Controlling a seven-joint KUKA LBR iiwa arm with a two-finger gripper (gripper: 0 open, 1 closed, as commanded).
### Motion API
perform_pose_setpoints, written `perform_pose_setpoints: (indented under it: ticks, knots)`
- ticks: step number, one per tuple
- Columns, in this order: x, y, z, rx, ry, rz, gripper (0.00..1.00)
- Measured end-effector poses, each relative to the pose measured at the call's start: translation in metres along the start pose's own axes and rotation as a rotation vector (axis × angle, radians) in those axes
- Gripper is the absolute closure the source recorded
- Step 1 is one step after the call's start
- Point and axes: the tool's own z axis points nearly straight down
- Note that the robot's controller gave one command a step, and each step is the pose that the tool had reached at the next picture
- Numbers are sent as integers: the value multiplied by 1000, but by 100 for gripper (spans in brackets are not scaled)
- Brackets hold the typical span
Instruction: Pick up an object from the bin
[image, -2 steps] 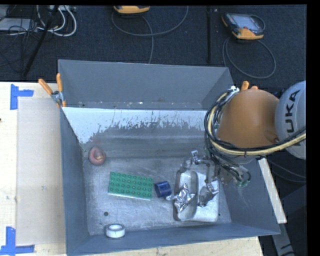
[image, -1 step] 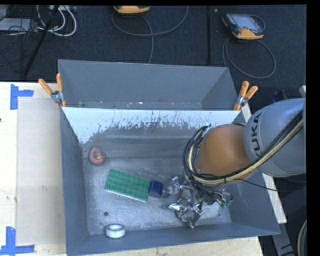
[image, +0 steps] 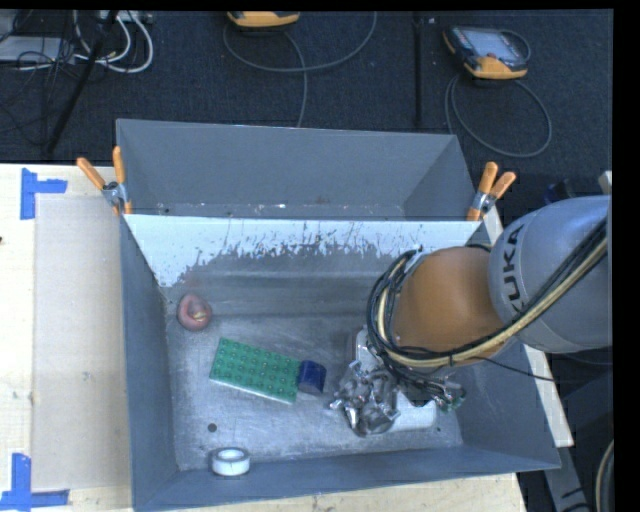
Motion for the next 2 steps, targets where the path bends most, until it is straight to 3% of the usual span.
perform_pose_setpoints:
  ticks: [1, 2]
  knots:
    - [-6, -7, -116, 4, 2, -42, 100]
    - [12, -19, -174, -1, 8, -258, 100]
